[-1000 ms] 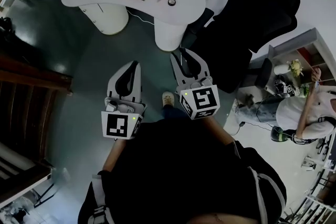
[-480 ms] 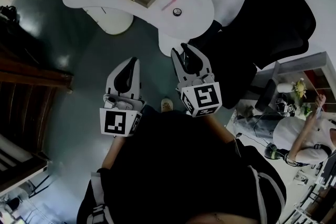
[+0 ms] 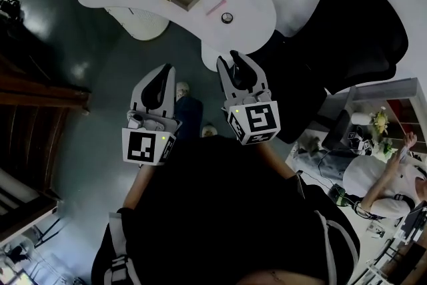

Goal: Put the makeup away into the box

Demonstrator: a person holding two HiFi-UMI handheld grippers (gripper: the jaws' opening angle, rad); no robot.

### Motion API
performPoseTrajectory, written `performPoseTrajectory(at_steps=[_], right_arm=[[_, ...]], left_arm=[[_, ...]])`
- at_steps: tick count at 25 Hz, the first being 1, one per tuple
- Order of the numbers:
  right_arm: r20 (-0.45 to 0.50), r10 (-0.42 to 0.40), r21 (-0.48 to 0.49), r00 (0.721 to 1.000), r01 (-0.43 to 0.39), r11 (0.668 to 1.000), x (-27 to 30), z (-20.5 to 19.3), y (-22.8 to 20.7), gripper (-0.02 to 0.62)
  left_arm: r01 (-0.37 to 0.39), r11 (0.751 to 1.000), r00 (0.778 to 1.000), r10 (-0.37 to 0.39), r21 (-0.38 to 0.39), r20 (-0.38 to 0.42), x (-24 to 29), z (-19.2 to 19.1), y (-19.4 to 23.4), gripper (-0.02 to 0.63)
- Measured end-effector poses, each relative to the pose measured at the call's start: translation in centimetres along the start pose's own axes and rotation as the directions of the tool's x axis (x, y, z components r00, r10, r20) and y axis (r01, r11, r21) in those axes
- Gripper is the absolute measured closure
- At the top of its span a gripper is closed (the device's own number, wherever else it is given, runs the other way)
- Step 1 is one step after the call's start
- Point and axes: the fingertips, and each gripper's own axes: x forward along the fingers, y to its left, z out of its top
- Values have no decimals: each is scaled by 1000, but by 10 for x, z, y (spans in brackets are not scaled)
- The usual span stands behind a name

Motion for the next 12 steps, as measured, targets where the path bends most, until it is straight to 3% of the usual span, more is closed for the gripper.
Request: performPoseTrajectory(at_steps=[12], right_arm=[[-36,-43,8,998,44,999,121,-12,-38,443]], left_arm=[[61,998,996,-63,-24,-57,112,-32,85,598]])
